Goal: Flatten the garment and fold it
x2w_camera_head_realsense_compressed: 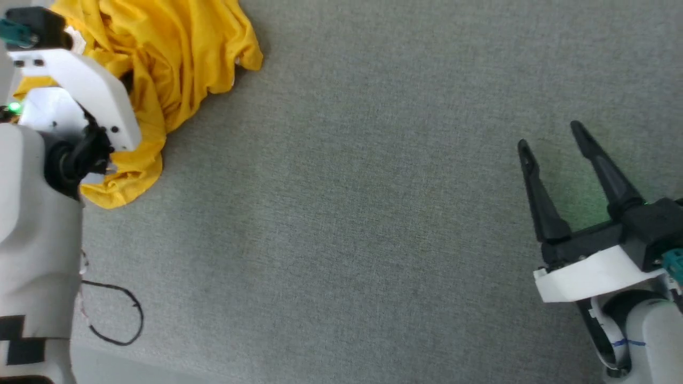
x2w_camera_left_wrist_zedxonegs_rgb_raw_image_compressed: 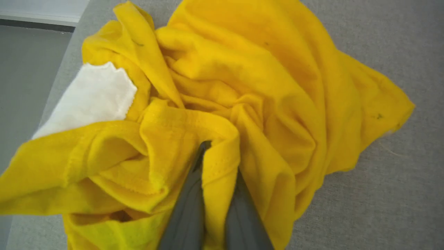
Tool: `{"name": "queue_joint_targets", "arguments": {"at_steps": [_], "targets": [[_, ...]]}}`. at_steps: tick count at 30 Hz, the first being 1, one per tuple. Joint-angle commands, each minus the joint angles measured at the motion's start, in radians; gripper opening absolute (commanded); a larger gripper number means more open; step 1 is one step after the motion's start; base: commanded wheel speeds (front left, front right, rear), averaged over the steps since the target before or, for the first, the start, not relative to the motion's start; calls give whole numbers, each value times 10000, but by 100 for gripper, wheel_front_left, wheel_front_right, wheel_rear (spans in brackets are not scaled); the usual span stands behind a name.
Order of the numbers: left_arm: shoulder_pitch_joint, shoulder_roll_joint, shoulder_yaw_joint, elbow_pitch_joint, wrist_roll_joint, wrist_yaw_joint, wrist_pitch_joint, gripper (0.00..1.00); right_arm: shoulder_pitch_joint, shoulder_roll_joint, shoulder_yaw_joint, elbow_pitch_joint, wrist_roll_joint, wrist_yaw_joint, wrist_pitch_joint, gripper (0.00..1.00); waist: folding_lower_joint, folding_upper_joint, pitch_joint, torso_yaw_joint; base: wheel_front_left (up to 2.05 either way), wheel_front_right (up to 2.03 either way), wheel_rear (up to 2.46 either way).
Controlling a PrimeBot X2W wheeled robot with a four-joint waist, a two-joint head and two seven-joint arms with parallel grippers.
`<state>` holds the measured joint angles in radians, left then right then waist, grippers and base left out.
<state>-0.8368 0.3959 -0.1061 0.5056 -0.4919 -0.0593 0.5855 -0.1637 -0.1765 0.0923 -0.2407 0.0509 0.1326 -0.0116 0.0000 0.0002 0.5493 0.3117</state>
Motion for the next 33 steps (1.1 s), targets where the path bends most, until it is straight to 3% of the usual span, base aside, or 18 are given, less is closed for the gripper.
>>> {"name": "queue_joint_targets", "arguments": {"at_steps": [1,12,18,25,33], "targets": [[114,150,59,-22,78,65,-114,0,-143,75,34,82,62,-19,-109,100,0,-2,-479,-61,0,0,0],[-161,934,551,-794,-174,-23,-343,0,461,918,-138,1275,246,-19,-973,100,0,-2,-2708,-603,0,0,0],[-508,964,631,-1811,-300,253,38,0,977,1180,-541,1709,352,-19,-1372,100,0,-2,-3588,-904,0,0,0],[-1230,550,404,-2920,-670,329,653,0,1435,1256,-981,2018,632,-19,-1676,100,0,-2,-4410,-1347,0,0,0],[-1820,-526,-514,-3708,-959,212,1099,0,1683,1261,-1462,2141,840,-19,-1811,100,0,-2,-5060,-1928,0,0,0]]}}
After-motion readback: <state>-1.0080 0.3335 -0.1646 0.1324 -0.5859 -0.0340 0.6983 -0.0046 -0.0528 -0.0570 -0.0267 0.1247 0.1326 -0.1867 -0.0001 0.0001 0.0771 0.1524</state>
